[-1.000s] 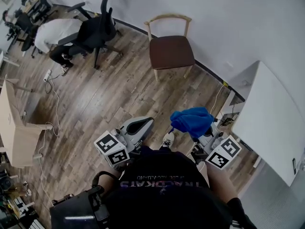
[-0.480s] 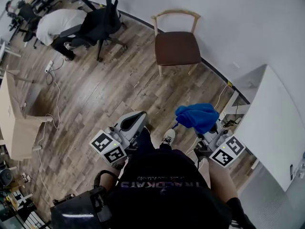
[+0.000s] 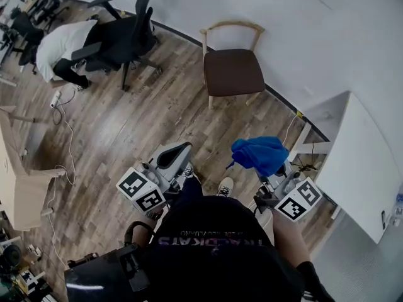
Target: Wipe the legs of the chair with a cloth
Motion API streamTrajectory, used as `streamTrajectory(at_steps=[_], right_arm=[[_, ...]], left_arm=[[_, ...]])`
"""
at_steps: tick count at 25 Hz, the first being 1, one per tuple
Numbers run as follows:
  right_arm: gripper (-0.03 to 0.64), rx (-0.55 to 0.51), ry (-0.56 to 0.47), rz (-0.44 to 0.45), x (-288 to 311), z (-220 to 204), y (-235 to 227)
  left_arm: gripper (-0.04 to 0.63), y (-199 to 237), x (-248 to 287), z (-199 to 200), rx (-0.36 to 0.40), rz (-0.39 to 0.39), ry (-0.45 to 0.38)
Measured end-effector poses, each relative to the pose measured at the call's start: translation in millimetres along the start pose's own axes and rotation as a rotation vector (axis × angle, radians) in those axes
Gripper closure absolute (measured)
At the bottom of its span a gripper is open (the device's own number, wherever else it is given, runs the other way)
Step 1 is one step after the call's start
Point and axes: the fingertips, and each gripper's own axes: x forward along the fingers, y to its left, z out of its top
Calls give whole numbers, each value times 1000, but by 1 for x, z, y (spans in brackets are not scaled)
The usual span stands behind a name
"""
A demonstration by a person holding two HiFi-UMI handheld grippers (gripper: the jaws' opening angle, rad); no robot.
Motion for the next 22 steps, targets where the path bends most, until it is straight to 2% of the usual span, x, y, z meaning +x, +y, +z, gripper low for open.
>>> streamTrajectory(at_steps=[13, 22], right_arm=[[552, -19, -29, -84, 108, -4, -6], [552, -47, 25, -88, 137, 0, -37]], left_arm=[[597, 96, -6, 45, 29, -93, 78], [597, 122, 17, 44, 20, -85, 130]])
